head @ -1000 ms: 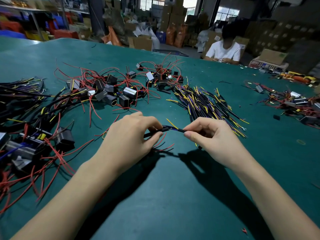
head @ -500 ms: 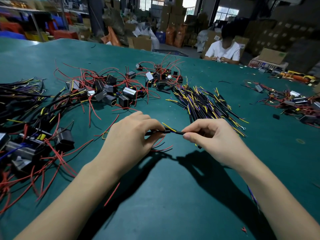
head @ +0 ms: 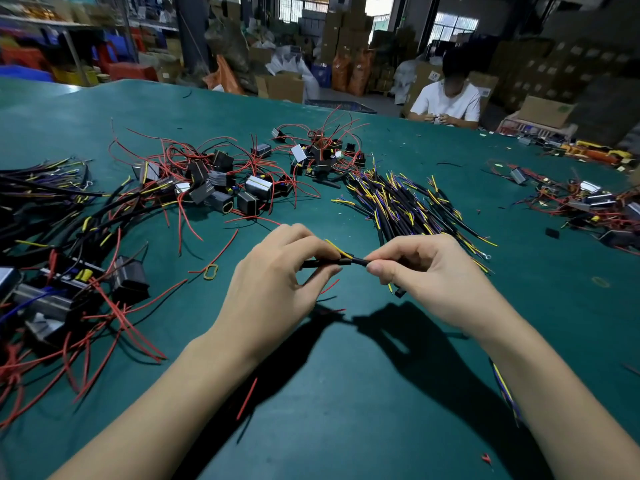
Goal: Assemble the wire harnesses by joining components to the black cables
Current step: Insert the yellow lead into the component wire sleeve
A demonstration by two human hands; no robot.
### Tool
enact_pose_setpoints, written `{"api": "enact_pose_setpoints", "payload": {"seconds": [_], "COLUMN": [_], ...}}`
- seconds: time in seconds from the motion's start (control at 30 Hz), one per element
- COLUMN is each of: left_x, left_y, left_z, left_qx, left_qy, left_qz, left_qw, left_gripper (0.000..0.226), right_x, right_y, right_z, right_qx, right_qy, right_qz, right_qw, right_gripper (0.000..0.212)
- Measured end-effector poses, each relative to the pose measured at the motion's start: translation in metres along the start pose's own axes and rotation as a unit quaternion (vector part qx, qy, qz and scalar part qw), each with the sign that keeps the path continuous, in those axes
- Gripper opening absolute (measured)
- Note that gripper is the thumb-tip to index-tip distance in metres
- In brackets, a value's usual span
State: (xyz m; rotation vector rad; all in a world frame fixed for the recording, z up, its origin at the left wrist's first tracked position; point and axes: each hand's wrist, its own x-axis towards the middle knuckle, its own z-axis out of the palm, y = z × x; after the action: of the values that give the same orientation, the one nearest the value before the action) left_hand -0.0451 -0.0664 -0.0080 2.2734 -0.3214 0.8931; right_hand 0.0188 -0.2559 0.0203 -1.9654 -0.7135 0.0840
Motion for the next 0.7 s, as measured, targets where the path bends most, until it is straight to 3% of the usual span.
{"api": "enact_pose_setpoints", "payload": {"seconds": [0.7], "left_x": [0.003], "left_y": [-0.007], "left_z": [0.0], "left_qx": [-0.018], "left_qy": [-0.002], "left_qz": [0.036], "left_qw": [0.999], "left_gripper": [0.005], "right_x": [0.0], "right_y": [0.006], "right_z": [0.015], "right_qx": [-0.022], "right_qy": [0.026], "right_qz": [-0.011], "right_qw": [0.999], "right_gripper": [0.012]}}
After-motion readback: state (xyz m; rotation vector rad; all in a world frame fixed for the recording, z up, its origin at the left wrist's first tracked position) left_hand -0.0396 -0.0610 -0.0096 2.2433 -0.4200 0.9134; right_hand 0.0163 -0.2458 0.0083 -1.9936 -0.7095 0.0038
